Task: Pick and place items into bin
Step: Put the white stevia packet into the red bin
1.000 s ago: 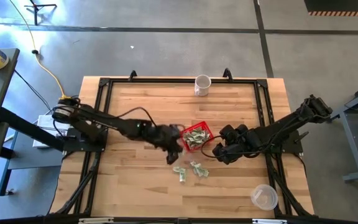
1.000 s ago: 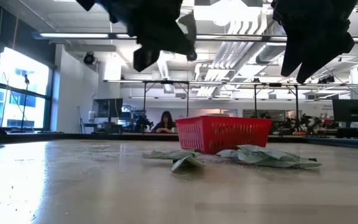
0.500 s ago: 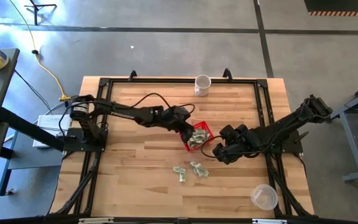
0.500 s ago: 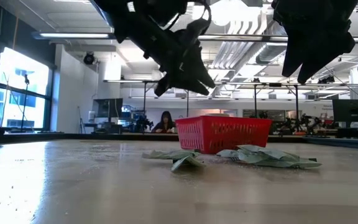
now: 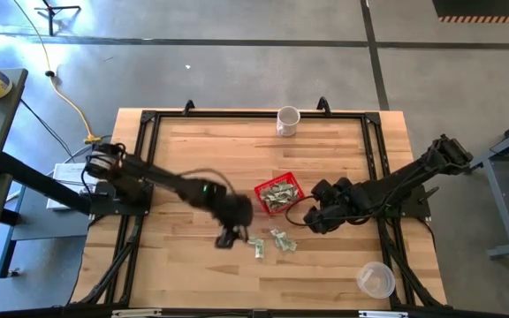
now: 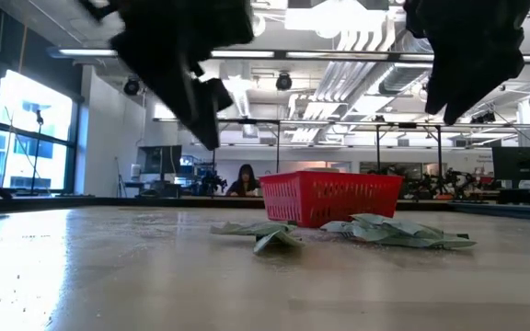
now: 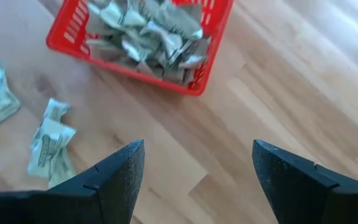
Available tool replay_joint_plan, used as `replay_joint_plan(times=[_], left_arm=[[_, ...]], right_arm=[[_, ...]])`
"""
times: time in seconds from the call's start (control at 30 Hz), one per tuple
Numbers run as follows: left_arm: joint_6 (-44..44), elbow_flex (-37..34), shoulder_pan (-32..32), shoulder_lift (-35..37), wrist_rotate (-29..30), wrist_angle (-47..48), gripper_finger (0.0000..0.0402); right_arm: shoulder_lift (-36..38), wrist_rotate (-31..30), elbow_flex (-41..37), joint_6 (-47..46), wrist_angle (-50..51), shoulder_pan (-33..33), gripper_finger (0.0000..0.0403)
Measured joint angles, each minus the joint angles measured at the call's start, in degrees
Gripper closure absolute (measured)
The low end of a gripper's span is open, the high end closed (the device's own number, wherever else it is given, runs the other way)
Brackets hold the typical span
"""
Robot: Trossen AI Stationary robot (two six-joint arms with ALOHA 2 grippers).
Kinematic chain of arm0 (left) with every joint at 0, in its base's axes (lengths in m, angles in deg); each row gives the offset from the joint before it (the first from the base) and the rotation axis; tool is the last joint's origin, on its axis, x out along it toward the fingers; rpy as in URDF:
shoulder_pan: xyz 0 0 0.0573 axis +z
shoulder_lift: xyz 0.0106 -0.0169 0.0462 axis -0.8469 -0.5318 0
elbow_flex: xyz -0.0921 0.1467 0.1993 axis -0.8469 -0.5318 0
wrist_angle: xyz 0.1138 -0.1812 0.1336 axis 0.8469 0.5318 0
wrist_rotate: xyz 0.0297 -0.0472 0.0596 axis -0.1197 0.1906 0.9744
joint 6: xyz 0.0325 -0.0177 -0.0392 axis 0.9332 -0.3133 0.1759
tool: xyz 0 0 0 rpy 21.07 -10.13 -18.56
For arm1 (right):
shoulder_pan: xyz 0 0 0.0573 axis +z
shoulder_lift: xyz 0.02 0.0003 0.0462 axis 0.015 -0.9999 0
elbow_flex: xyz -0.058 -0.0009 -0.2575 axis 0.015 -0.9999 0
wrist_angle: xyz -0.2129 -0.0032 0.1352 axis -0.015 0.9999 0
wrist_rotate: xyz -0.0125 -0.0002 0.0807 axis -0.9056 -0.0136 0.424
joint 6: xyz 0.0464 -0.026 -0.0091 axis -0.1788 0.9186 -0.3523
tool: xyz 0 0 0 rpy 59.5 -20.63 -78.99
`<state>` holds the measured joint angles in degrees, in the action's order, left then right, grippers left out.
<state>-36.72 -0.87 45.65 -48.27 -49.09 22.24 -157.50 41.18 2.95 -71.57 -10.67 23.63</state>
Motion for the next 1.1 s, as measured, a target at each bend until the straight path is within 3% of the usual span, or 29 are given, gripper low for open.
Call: replay_joint_plan(times=[0.2,0.33,0.5,0.77,0.93,1.1], left_arm=[[6.8,-1.8,-8.4,-2.4,13.2,-10.4,0.016],[7.1,-1.9,-8.8,-4.8,13.8,-14.9,0.0165],[6.8,-1.9,-8.3,-7.9,16.6,-15.2,0.016],[5.1,-1.9,-6.6,-12.0,16.3,-14.9,0.0165],[5.0,-1.9,-5.6,-12.7,13.8,-14.2,0.0218],[6.9,-1.9,-5.0,-12.7,13.9,-14.3,0.0328]], right_arm=[[-0.1,-3.1,0.0,0.3,-1.0,-0.6,0.0115],[-0.5,-2.2,0.0,1.4,-1.6,-1.2,0.0115],[-1.2,-0.8,0.0,1.1,-2.1,-1.3,0.0115],[-2.1,0.7,0.0,1.0,-2.4,-0.9,0.0115],[-2.4,1.0,0.0,1.0,-2.4,-0.8,0.0115],[-2.4,0.9,0.0,1.2,-2.0,-0.9,0.0115]])
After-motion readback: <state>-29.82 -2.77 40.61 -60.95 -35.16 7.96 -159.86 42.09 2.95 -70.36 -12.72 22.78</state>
